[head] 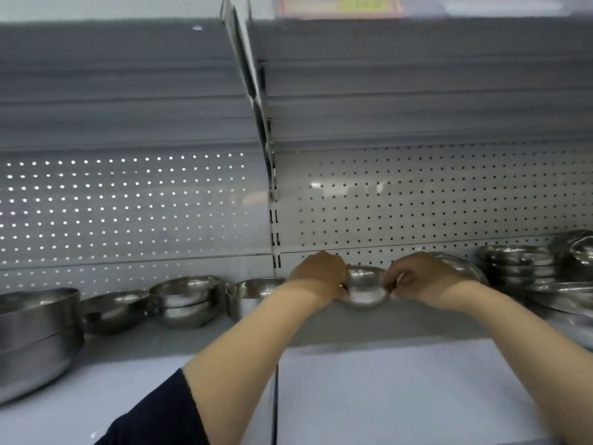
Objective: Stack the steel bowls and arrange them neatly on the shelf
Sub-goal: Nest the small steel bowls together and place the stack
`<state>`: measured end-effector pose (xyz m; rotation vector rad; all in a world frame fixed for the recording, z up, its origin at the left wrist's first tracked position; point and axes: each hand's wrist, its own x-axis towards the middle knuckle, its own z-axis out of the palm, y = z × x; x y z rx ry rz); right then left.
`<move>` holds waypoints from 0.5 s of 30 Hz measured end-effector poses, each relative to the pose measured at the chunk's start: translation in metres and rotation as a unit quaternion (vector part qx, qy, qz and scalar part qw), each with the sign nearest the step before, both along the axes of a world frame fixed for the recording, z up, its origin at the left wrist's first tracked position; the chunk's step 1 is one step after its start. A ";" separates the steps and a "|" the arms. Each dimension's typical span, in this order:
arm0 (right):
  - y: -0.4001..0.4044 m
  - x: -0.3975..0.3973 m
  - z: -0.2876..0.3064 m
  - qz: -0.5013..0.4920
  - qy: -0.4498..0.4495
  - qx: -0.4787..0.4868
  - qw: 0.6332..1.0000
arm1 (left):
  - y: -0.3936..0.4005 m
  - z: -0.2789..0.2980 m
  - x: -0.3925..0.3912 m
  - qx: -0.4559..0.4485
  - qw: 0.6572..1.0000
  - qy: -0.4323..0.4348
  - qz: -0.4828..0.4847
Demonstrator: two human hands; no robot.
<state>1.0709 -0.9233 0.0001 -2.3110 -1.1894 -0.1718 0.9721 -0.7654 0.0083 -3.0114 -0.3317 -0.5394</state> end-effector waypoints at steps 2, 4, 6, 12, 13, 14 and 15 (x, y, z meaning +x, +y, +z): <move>0.001 -0.028 0.014 0.030 0.002 0.036 0.999 | 0.004 0.016 -0.037 -0.008 1.000 -0.005 0.012; 0.007 -0.058 0.023 0.071 0.000 0.068 0.995 | 0.011 0.026 -0.082 0.007 1.000 -0.024 0.017; 0.021 -0.089 0.025 0.110 -0.033 0.051 0.992 | 0.023 0.025 -0.127 0.020 0.998 -0.057 0.015; 0.086 -0.153 0.010 0.197 -0.079 -0.006 0.977 | 0.064 0.007 -0.216 0.006 0.996 -0.026 0.082; 0.093 -0.161 0.007 0.204 -0.077 -0.010 0.976 | 0.069 0.004 -0.225 -0.002 0.996 -0.022 0.086; 0.099 -0.167 0.003 0.210 -0.074 -0.013 0.975 | 0.074 0.001 -0.233 -0.014 0.996 -0.020 0.089; 0.102 -0.174 0.000 0.216 -0.070 -0.016 0.974 | 0.079 -0.002 -0.240 -0.027 0.995 -0.019 0.089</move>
